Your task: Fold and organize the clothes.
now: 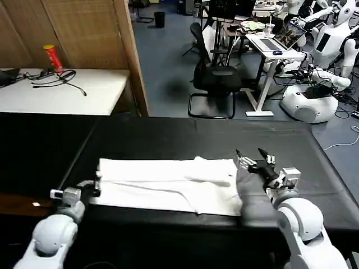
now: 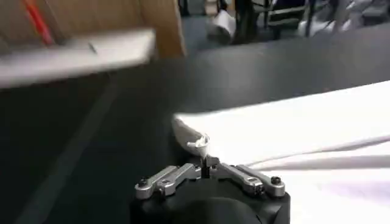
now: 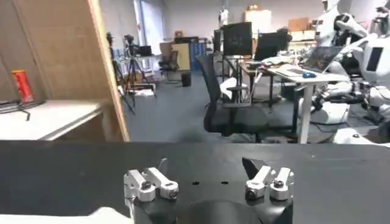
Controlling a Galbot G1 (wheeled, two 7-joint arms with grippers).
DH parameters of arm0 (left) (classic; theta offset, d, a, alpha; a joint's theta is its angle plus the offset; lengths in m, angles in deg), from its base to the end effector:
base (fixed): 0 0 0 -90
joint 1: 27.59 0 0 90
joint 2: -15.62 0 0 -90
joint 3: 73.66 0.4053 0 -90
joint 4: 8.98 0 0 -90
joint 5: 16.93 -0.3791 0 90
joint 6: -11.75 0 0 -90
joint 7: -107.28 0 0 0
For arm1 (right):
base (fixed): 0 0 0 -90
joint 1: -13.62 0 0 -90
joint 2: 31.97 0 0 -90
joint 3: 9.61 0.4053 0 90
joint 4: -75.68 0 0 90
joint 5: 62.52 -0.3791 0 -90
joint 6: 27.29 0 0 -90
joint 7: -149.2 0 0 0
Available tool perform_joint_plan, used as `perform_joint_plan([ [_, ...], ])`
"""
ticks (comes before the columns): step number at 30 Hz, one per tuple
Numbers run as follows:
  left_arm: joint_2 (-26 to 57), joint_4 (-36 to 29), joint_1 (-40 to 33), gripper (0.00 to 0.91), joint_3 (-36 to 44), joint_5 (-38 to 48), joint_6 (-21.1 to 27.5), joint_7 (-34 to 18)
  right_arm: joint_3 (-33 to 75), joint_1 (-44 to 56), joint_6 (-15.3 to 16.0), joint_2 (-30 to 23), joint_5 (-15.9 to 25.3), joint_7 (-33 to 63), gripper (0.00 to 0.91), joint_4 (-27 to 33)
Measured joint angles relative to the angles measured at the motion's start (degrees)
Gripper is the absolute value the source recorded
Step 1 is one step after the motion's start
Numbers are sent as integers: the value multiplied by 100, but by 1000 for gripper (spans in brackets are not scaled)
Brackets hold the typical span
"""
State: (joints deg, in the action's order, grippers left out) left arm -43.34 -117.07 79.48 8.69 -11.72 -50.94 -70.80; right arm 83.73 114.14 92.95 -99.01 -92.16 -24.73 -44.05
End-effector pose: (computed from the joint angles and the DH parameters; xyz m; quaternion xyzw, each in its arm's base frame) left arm 0.2764 0.1894 -0.3167 0.0184 -0.9516 -0.2248 0.2086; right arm 0.2880 -0.1024 -0.2494 0.0429 -0.9926 -0.0272 0.1104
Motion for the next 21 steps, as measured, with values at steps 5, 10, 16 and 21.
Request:
perform_joint_plan([
  [5, 612, 50, 34, 0, -101, -605, -103, -60, 127, 104, -26, -55, -5, -1, 878, -63],
  [10, 719, -157, 43, 0, 20, -505, -66, -256, 183, 223, -44, -164, 33, 5, 878, -134],
  [16, 402, -654, 80, 0, 474, 119, 120, -569, 263, 373, -115, -283, 193, -11, 878, -167],
  [21, -15, -1144, 8, 0, 1026, 978, 394, -670, 349, 526, -155, -398, 321, -44, 878, -175],
])
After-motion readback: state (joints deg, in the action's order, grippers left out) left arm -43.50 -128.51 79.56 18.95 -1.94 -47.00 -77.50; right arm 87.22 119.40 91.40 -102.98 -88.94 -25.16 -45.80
